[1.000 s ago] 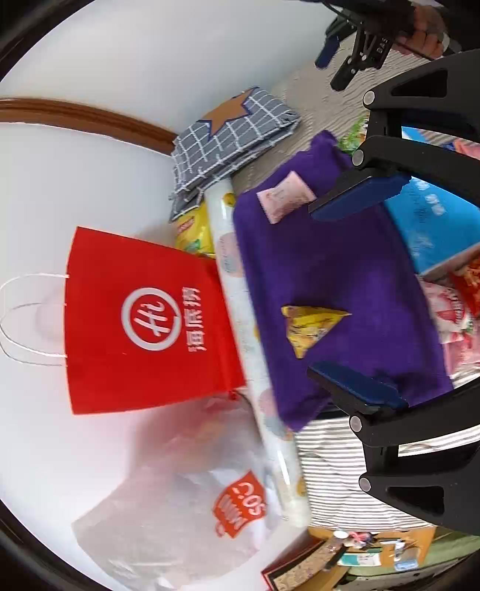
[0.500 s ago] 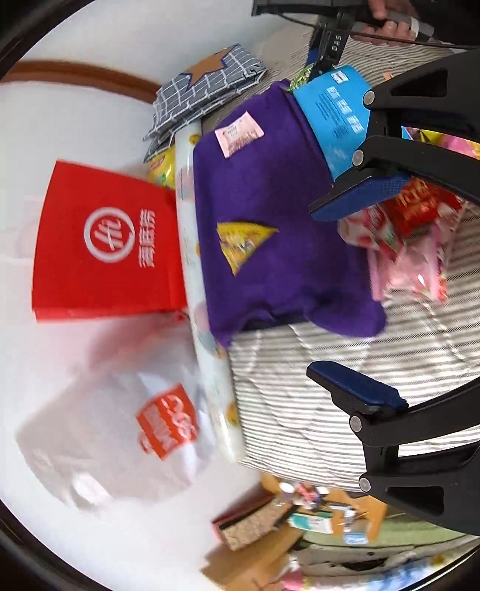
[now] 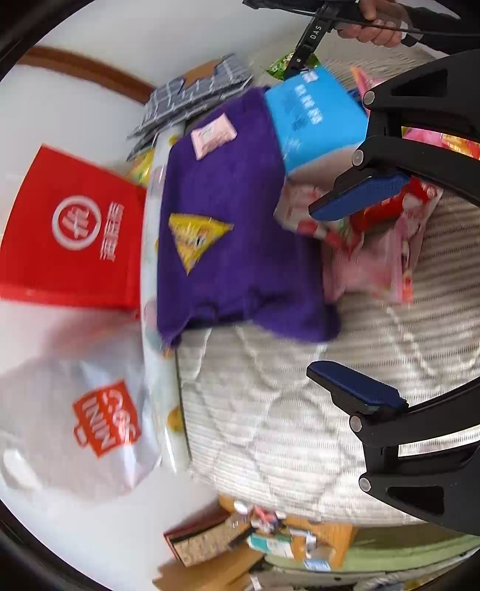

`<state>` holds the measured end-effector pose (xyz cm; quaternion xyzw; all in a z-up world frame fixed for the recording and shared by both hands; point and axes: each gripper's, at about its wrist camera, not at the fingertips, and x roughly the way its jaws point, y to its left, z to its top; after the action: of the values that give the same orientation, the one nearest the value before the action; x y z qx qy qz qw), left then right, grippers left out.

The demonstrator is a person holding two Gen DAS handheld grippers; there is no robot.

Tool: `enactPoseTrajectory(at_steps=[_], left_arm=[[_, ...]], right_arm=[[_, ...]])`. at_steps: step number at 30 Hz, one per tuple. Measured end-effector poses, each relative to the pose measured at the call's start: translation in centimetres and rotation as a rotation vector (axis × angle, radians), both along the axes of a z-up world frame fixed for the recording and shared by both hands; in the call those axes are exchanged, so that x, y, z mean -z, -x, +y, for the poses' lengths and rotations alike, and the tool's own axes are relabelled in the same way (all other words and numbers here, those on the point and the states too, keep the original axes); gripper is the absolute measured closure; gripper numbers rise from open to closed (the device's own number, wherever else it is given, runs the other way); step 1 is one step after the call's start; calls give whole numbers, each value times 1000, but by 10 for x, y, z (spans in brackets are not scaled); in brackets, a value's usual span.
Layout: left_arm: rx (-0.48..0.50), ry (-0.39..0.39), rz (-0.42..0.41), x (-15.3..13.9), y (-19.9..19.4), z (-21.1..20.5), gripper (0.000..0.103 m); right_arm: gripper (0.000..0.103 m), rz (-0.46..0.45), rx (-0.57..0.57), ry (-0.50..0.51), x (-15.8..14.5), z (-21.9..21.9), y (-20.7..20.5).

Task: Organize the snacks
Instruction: 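Grasp the green chip bag with the right gripper, then grasp the pink fruit-candy bag with the left gripper while the right holds the green bag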

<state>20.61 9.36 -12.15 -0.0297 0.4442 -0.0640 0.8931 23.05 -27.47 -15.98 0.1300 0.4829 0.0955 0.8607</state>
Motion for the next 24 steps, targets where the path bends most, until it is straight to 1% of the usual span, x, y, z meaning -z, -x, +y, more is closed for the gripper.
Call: enactPoseTrajectory(at_steps=[3, 6, 8, 14, 18, 19, 21, 22, 24], left_arm=[[43, -22, 3, 8, 0, -18, 25], [51, -58, 13, 20, -2, -33, 25], [53, -74, 5, 27, -3, -41, 25], [48, -115, -2, 43, -10, -56, 25], [57, -150, 17, 54, -16, -66, 25], [56, -153, 7, 55, -16, -68, 25], [46, -129, -2, 55, -15, -65, 26], [43, -117, -7, 55, -15, -63, 28], [52, -101, -6, 55, -13, -60, 49]], right_arm=[[65, -19, 23, 12, -6, -6, 14], [65, -46, 21, 37, -11, -8, 27], [65, -66, 16, 45, -13, -9, 35], [65, -85, -2, 74, -9, -2, 42], [65, -92, -15, 78, -5, 7, 41], [65, -93, -18, 73, -5, 9, 40], [65, -99, -23, 80, -3, 13, 38], [65, -104, -25, 90, -3, 16, 38], [64, -117, -27, 116, -1, 20, 37]])
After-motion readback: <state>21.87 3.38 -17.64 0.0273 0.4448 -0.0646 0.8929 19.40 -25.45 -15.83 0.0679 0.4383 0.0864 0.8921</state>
